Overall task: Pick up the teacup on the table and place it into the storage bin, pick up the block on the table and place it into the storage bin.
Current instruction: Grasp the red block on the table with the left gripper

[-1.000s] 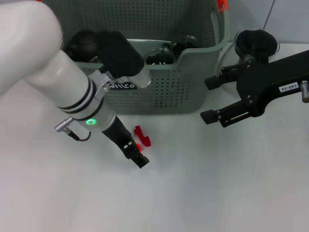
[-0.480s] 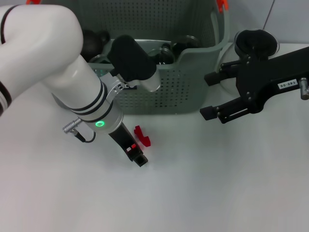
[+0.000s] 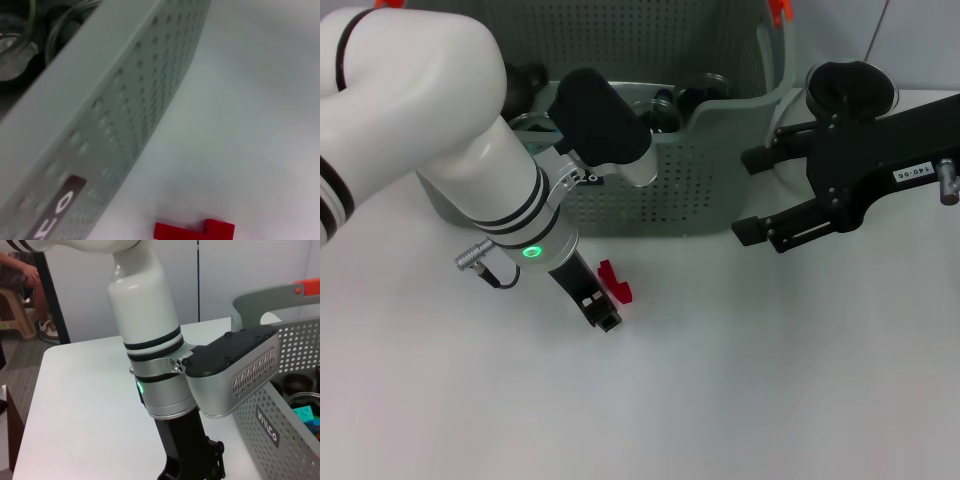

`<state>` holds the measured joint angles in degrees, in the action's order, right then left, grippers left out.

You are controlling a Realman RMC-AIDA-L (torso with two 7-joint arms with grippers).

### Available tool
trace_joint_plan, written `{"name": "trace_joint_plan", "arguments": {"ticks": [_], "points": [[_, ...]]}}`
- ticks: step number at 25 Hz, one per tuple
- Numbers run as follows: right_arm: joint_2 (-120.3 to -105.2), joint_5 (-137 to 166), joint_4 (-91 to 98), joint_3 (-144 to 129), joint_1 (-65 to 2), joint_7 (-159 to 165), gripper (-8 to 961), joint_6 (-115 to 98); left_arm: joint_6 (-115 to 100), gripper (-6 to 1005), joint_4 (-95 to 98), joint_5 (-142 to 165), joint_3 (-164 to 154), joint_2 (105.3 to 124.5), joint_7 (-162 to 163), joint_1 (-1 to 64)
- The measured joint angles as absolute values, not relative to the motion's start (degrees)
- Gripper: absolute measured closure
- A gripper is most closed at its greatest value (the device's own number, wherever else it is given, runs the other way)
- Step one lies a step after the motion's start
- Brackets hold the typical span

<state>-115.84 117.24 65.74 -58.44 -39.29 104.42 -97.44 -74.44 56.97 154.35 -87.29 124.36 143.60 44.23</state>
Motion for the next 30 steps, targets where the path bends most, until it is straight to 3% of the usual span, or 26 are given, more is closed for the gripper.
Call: {"name": "trace_joint_plan", "arguments": {"ticks": [3, 11, 30], "points": [[-115.84, 117.24, 65.74, -58.44, -39.29, 104.38, 26, -97.37, -74.35, 539, 56.9, 154.46, -87.97, 124.36, 143.73, 44.29], [-115.88, 117.19, 65.74, -57.97, -39.36, 103.83, 26, -97.33, -73.74, 544, 54.82, 154.52, -88.43, 124.45, 143.82, 45.47], [-115.93, 117.06, 65.65, -57.83, -39.81, 103.7, 26, -97.39, -74.0, 823, 54.57, 154.51, -89.13, 124.34, 144.41, 46.03]]}}
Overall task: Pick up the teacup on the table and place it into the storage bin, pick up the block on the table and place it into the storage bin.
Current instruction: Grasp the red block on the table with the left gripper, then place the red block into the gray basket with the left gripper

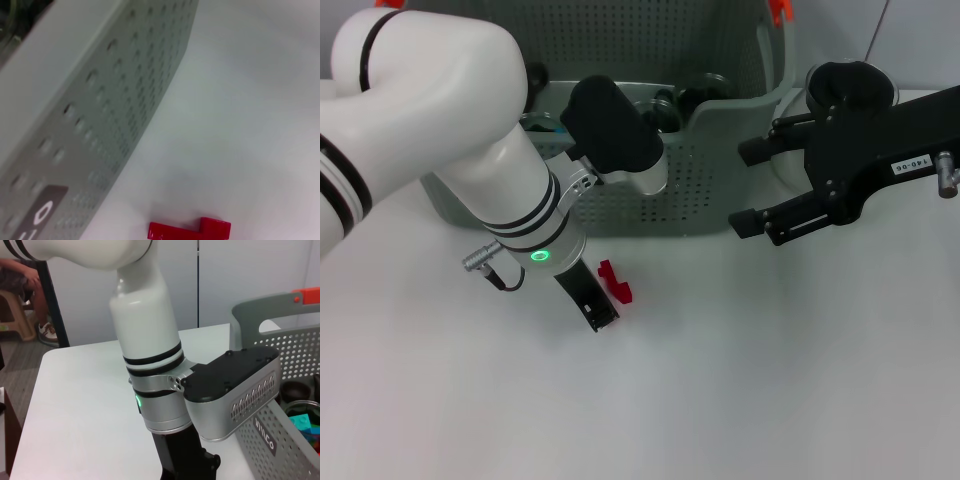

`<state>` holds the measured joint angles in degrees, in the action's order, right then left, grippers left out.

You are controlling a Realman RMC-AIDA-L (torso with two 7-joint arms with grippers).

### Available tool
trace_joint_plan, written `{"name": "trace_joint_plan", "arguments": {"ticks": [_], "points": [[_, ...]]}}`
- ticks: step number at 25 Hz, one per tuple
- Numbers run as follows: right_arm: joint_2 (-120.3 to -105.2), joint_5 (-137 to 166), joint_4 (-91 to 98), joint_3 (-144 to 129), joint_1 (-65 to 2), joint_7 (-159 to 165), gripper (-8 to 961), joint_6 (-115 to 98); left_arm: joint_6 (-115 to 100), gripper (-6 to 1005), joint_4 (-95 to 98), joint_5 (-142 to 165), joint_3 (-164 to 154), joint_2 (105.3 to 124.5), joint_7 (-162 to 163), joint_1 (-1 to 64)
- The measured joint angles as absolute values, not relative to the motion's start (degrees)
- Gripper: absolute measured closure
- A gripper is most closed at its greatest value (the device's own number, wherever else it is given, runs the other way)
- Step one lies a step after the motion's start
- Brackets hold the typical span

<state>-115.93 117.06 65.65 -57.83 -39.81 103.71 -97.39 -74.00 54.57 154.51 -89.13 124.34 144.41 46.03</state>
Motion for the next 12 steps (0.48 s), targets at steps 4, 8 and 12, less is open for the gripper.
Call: {"name": "trace_joint_plan", "arguments": {"ticks": [4, 8, 12], "points": [[-115.93, 117.06, 65.65, -57.75, -39.81, 103.71, 26, -97.34, -74.2, 823, 54.62, 154.54, -89.12, 124.28, 144.41, 46.06], [-115.96, 117.07, 65.65, -57.41, -39.88, 103.71, 26, -97.29, -75.02, 823, 55.05, 154.59, -88.89, 124.2, 144.41, 46.14], [-116.0, 117.07, 65.65, -57.18, -39.92, 103.71, 26, -97.29, -75.56, 823, 55.13, 154.6, -88.73, 124.1, 144.29, 46.33]]}}
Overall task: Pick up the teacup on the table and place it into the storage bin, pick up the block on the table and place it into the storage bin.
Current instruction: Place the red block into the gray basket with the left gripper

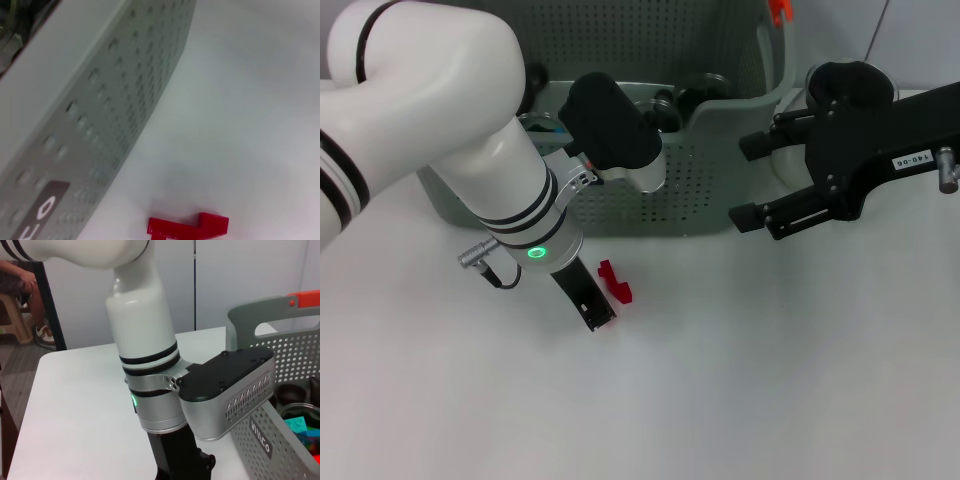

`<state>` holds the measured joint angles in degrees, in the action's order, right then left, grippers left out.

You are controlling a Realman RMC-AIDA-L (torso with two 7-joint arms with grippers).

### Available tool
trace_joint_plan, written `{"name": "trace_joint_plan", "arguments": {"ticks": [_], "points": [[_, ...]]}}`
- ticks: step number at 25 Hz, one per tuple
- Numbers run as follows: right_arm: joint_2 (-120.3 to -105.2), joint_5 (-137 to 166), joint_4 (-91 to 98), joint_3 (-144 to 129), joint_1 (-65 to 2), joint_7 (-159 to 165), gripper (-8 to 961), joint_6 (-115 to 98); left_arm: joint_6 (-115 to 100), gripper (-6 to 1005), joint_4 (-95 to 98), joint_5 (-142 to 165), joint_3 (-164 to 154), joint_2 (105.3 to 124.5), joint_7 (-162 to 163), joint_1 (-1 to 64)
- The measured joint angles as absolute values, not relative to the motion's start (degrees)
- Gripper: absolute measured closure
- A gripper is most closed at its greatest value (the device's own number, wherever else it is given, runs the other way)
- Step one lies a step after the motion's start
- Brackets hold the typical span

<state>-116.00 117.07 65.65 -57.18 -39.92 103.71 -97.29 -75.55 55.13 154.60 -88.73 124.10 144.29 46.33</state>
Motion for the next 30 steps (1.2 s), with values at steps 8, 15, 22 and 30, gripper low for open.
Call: {"name": "trace_joint_plan", "arguments": {"ticks": [8, 15, 22, 30], "points": [[-116.02, 117.07, 65.65, -57.12, -39.89, 103.72, 26, -97.33, -78.95, 823, 58.05, 154.79, -87.98, 124.01, 143.92, 45.91], [-115.94, 117.07, 65.26, -57.08, -39.48, 103.67, 26, -97.43, -87.5, 823, 66.0, 154.43, -81.72, 124.16, 141.11, 43.29], [-115.4, 117.29, 63.68, -56.33, -39.33, 103.0, 27, -97.89, -93.71, 824, 73.03, 153.64, -74.15, 124.3, 138.63, 40.35], [-114.73, 117.5, 61.46, -56.54, -39.12, 102.21, 27, -98.56, -100.43, 824, 83.49, 148.3, -63.46, 123.53, 136.47, 39.49]]}}
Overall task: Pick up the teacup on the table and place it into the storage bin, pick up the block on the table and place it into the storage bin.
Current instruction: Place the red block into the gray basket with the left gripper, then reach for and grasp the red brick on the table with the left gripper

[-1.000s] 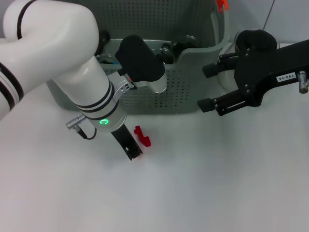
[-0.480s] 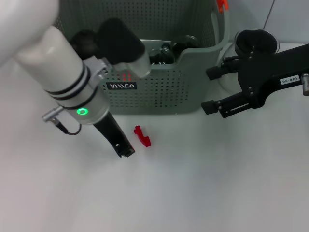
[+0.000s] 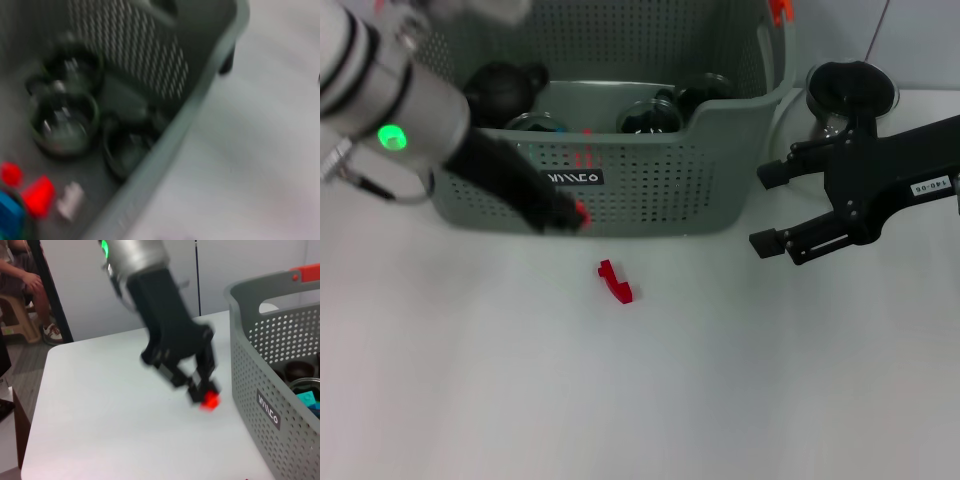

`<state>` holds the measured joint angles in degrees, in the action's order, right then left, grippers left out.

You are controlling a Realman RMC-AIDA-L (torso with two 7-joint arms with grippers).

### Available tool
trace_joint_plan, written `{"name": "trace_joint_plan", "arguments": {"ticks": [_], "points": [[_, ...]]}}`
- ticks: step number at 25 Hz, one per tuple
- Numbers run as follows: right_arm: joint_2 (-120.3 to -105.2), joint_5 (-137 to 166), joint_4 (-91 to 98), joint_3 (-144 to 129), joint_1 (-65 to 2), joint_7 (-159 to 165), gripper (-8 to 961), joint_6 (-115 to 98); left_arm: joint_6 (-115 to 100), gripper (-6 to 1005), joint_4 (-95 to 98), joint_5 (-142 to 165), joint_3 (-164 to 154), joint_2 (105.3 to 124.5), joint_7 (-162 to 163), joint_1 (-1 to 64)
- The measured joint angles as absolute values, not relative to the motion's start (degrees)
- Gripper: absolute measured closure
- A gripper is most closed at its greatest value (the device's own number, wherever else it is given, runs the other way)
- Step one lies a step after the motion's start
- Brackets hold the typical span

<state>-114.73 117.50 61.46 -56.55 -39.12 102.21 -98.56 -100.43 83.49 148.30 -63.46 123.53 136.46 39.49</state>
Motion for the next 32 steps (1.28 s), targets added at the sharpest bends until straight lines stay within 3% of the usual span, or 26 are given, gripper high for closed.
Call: {"name": "trace_joint_plan", "arguments": {"ticks": [1, 7, 13, 17, 27, 29, 32], "points": [[-114.73, 117.51, 61.3, -56.46, -39.09, 101.98, 27, -98.61, -102.03, 824, 86.55, 146.21, -59.47, 122.25, 136.29, 41.03], [-114.62, 117.52, 61.09, -56.36, -39.01, 101.63, 27, -99.34, -101.6, 824, 86.77, 141.08, -51.63, 118.77, 136.65, 46.34], [-114.57, 117.52, 61.0, -56.47, -38.61, 101.54, 27, -99.95, -90.52, 824, 73.92, 141.12, -49.49, 114.63, 136.7, 50.95], [-114.58, 117.51, 60.99, -56.64, -38.51, 101.56, 27, -100.68, -83.93, 824, 65.88, 141.84, -49.83, 113.0, 137.07, 52.73], [-114.44, 117.51, 60.99, -56.58, -38.49, 101.54, 27, -101.36, -82.12, 760, 66.74, 144.21, -50.38, 113.6, 138.56, 52.94], [-114.44, 117.51, 60.99, -56.6, -38.49, 101.5, 27, -101.36, -82.53, 533, 68.3, 144.94, -50.51, 113.6, 138.61, 52.75], [-114.43, 117.5, 60.87, -56.65, -38.43, 101.38, 27, -101.41, -84.72, 469, 71.37, 145.36, -50.39, 113.59, 138.64, 52.19]]}}
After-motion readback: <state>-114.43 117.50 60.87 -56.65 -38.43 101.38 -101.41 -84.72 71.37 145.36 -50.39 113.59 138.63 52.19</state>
